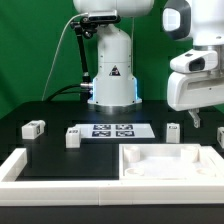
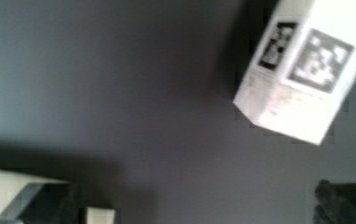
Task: Assemble one leg
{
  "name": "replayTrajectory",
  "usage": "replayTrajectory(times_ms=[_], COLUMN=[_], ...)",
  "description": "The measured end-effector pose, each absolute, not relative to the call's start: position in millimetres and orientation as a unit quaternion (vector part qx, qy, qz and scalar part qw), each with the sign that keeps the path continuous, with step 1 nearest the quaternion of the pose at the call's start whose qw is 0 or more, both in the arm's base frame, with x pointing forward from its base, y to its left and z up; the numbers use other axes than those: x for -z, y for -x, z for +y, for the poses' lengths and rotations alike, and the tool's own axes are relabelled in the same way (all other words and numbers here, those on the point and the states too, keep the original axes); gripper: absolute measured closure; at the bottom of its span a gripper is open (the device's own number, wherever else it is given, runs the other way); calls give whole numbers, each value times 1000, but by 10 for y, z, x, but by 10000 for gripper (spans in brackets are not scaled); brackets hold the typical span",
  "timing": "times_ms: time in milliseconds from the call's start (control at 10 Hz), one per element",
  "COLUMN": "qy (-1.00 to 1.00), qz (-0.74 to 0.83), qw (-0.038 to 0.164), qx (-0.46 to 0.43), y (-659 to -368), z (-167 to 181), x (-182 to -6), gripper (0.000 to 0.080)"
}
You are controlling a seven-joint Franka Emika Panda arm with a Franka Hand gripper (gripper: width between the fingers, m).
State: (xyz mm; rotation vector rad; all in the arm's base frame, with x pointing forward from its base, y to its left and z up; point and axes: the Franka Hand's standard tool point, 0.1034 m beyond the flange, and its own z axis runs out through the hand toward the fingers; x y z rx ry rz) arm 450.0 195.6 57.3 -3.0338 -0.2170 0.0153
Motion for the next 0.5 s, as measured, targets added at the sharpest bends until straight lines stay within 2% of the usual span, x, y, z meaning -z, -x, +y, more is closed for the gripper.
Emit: replayTrajectory(times_ms=[300, 500], qy=[995, 993], qz=[79, 100], qw=[57, 58], qx=[-19, -29], y=[-4435, -4386], z=[2076, 2127], x=[-565, -542], gripper=[150, 150])
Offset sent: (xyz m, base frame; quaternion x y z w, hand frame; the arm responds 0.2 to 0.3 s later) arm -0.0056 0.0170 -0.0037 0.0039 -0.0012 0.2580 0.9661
